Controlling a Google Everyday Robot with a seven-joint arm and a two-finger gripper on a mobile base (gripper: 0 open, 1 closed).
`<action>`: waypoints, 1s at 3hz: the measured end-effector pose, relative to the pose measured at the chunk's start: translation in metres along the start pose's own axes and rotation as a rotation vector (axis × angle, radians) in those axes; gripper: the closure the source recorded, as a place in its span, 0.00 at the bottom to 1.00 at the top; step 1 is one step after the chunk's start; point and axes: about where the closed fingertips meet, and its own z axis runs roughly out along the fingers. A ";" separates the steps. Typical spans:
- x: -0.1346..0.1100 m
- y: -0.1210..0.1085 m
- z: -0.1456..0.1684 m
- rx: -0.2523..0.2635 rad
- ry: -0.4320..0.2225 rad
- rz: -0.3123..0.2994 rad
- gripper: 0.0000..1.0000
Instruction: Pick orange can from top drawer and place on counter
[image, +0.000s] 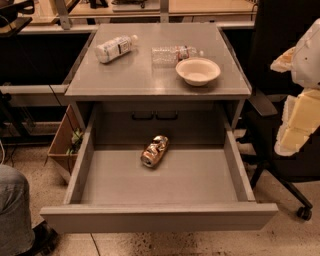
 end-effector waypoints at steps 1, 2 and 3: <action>0.000 0.000 0.000 0.000 0.000 0.000 0.00; -0.021 0.015 0.040 -0.055 -0.075 -0.041 0.00; -0.048 0.032 0.096 -0.120 -0.163 -0.079 0.00</action>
Offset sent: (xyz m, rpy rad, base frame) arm 0.0047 0.0531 -0.0720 0.1276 0.0601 0.1316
